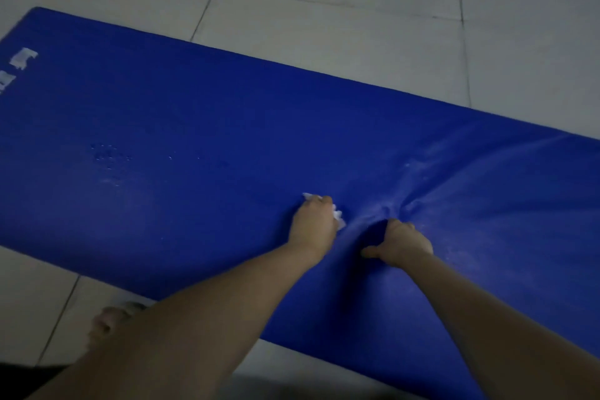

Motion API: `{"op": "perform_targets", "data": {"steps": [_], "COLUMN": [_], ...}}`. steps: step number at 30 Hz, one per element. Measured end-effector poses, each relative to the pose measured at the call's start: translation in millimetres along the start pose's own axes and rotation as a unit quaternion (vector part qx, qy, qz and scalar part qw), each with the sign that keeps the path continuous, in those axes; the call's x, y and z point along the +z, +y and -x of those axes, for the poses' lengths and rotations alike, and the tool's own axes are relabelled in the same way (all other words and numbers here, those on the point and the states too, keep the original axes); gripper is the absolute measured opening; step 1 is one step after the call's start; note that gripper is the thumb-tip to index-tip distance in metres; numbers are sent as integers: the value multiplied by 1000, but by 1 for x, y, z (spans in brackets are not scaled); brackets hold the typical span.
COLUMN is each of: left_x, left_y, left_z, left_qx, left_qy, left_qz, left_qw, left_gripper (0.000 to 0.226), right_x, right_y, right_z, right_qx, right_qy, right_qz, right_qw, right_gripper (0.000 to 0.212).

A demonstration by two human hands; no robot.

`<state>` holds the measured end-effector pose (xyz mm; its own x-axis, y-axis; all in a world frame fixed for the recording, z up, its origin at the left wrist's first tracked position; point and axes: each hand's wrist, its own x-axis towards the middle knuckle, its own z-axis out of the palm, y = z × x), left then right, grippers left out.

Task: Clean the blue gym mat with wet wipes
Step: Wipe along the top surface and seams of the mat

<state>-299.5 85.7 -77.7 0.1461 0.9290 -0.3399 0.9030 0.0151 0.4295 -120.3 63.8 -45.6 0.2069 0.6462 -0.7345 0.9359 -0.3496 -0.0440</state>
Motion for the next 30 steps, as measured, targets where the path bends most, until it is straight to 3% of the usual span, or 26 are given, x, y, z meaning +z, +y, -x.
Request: {"op": "perform_targets", "data": {"steps": [2, 5, 8, 11, 16, 21, 24, 30], "left_x": [22, 37, 21, -13, -74, -107, -100, -51], "left_y": [35, 57, 39, -9, -106, -178, -165, -69], "left_z": [7, 21, 19, 12, 6, 15, 20, 34], "left_qx": [80, 146, 159, 126, -29, -173, -185, -88], "left_qy": [-48, -60, -33, -6, 31, 95, 115, 45], "left_qz": [-69, -116, -125, -119, -99, -50, -19, 4], "left_qw": [993, 981, 979, 985, 994, 979, 976, 995], "left_gripper": [35, 21, 23, 20, 24, 30, 35, 31], "right_x": [16, 31, 26, 18, 14, 13, 13, 14], "right_y": [6, 10, 4, 1, 3, 3, 3, 6], "right_z": [8, 7, 4, 0, 0, 3, 5, 1], "right_qx": [19, 10, 27, 28, 19, 12, 4, -8], "right_qy": [-16, 4, -14, -33, -36, -37, -26, -16], "right_qz": [-28, -19, -28, 2, 14, 19, 16, 23], "right_qw": [999, 1000, 999, 999, 999, 999, 1000, 1000], "right_gripper": [101, 79, 97, 118, 115, 113, 108, 103]}}
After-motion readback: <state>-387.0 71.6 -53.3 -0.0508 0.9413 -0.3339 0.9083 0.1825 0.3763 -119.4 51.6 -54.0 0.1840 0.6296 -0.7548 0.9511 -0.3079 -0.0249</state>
